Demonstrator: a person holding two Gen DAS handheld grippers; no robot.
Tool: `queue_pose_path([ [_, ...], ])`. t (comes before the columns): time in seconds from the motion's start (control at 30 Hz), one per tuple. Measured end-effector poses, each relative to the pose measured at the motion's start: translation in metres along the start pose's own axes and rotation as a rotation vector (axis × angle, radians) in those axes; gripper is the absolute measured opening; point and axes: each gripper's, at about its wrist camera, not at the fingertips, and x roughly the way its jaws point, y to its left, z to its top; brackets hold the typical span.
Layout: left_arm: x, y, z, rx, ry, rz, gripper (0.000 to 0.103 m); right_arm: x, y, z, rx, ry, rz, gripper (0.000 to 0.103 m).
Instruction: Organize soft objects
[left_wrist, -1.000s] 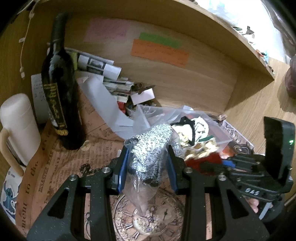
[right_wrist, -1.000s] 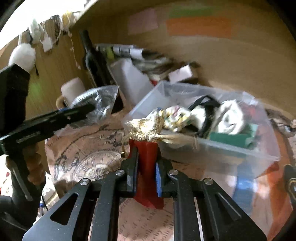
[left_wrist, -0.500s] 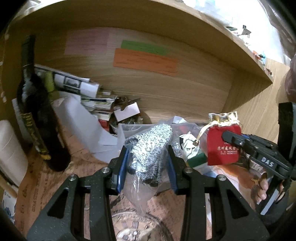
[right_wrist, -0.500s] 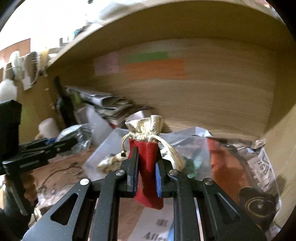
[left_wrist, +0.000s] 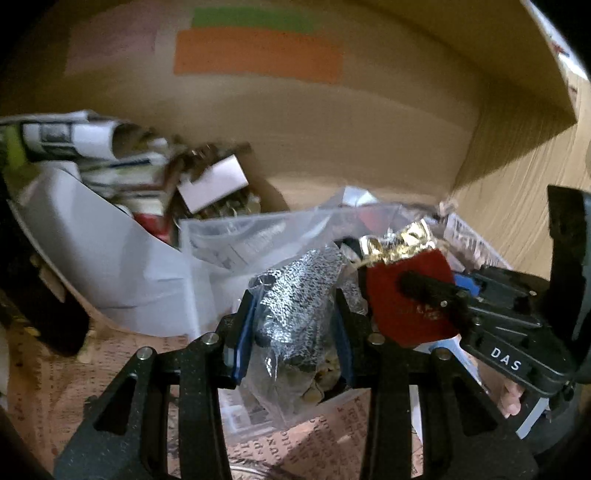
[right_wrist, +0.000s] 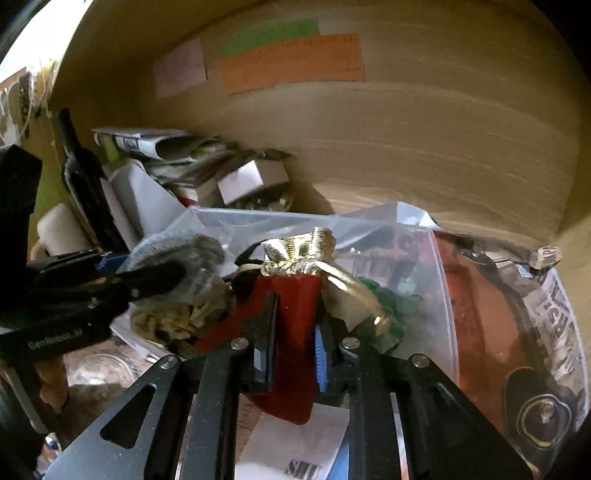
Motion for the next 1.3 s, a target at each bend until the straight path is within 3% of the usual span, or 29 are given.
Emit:
queue_pose_path([
  [0.1, 0.010, -0.002, -0.002, 0.012, 0.028, -0.003, 0.038, 0.002, -0.001, -0.001, -0.014, 0.017, -0.029, 0.025],
  [0.23, 0.011, -0.003, -0.005, 0.019, 0.043, -0.007, 0.046, 0.000, -0.004, -0.005, -0.032, 0.036, -0.064, 0.055],
  [0.27, 0.009, -0.004, -0.005, 0.021, 0.041, -0.007, 0.047, -0.003, -0.004, -0.007, -0.034, 0.035, -0.070, 0.059],
  [0.47, -0.016, -0.006, -0.006, 0.028, -0.018, 0.002, 0.056, -0.025, -0.006, -0.011, -0.033, 0.020, -0.075, 0.061],
  [0.7, -0.076, -0.010, -0.001, 0.021, -0.196, 0.033, 0.062, -0.078, 0.003, -0.003, -0.023, -0.112, -0.061, 0.062],
  [0.9, -0.127, -0.017, -0.004, 0.021, -0.326, 0.044, 0.065, -0.125, 0.019, 0.007, -0.018, -0.265, -0.058, 0.070],
  [1.07, -0.157, -0.025, -0.011, 0.034, -0.417, 0.055, 0.084, -0.153, 0.031, 0.008, -0.020, -0.358, -0.059, 0.082],
  [1.2, -0.174, -0.032, -0.017, 0.046, -0.454, 0.061, 0.087, -0.163, 0.038, 0.004, -0.023, -0.392, -0.056, 0.086],
  [1.27, -0.178, -0.034, -0.020, 0.053, -0.461, 0.063, 0.089, -0.166, 0.040, 0.001, -0.019, -0.407, -0.061, 0.097],
  [1.3, -0.180, -0.035, -0.021, 0.055, -0.464, 0.069, 0.095, -0.166, 0.041, 0.000, -0.016, -0.414, -0.066, 0.100],
])
